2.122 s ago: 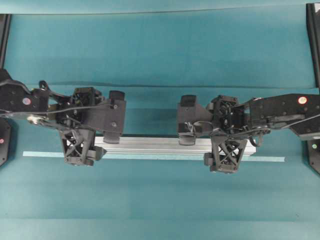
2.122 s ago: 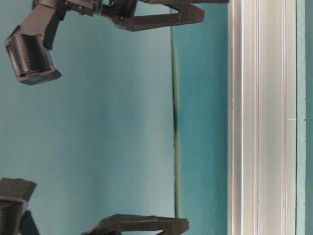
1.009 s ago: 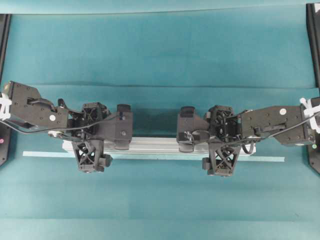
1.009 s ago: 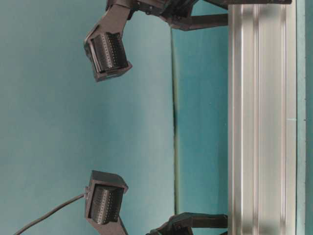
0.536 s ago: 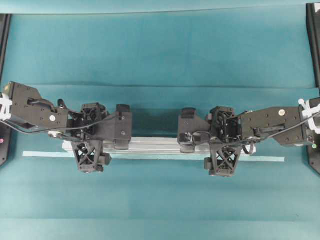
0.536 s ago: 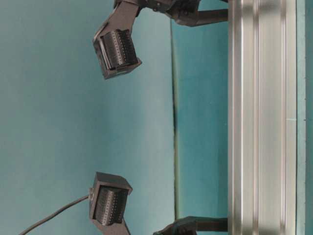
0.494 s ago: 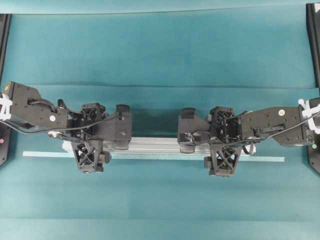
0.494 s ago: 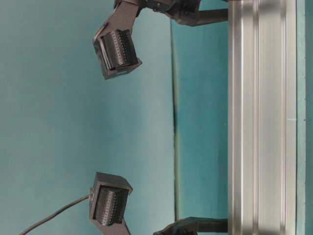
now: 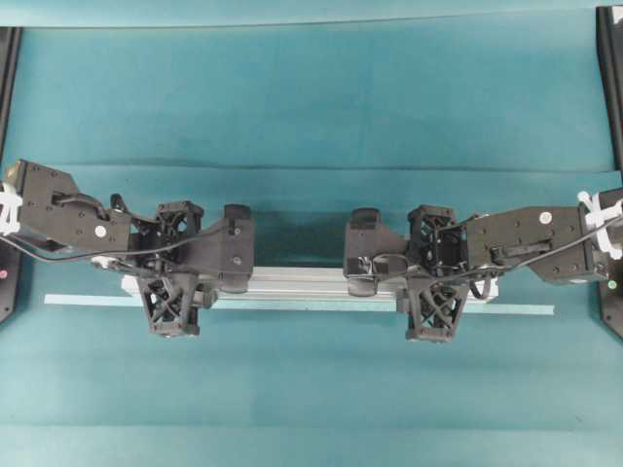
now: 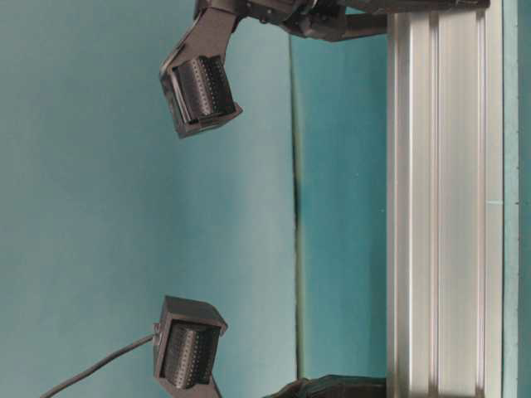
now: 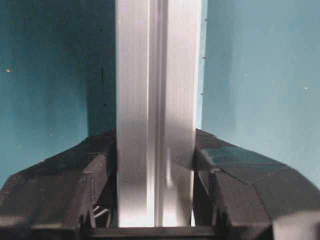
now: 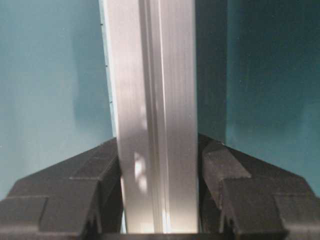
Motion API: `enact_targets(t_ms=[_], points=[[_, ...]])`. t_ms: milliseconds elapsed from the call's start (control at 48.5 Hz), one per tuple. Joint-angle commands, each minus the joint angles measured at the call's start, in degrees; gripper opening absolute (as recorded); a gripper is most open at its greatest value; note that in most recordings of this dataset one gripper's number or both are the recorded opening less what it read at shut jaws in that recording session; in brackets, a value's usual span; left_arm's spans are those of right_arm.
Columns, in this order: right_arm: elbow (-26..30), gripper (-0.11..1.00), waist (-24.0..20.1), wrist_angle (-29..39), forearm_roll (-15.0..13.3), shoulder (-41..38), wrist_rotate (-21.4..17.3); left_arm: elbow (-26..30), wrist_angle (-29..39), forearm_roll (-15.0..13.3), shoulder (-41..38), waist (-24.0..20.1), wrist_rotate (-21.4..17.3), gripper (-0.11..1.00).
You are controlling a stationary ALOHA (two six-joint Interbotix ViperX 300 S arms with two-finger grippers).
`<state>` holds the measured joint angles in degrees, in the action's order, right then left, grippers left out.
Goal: Lift the metal rail with both hands.
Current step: 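Close both grippers on the silver rail, then lift the held rail upward and back with both grippers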
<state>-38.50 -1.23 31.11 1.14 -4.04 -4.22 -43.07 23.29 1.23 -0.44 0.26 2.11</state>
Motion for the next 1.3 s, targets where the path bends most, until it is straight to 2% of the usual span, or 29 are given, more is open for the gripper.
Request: enact_targets(t_ms=[0,474,886,1277], points=[[0.3,0.38,-0.4,-0.2,0.3,-0.6,0.0,0.2,-0.2,0.1,0.4,-0.1,0.2,0.35],[1.5,0.38,-0.3,0.6,0.3,0.1,-0.1,0.4,0.8,0.1,1.8,-0.1,-0.2,0.35],[6.0,0.38,0.4,7.6,0.3,3.0,-0.1,2.2,6.1,0.1,7.0,-0.2,0.0,0.35],[9.4,0.38,1.8,15.9,0.2,8.6,-0.1,7.7,15.3,0.1,11.3,-1.1,-0.3,0.35]])
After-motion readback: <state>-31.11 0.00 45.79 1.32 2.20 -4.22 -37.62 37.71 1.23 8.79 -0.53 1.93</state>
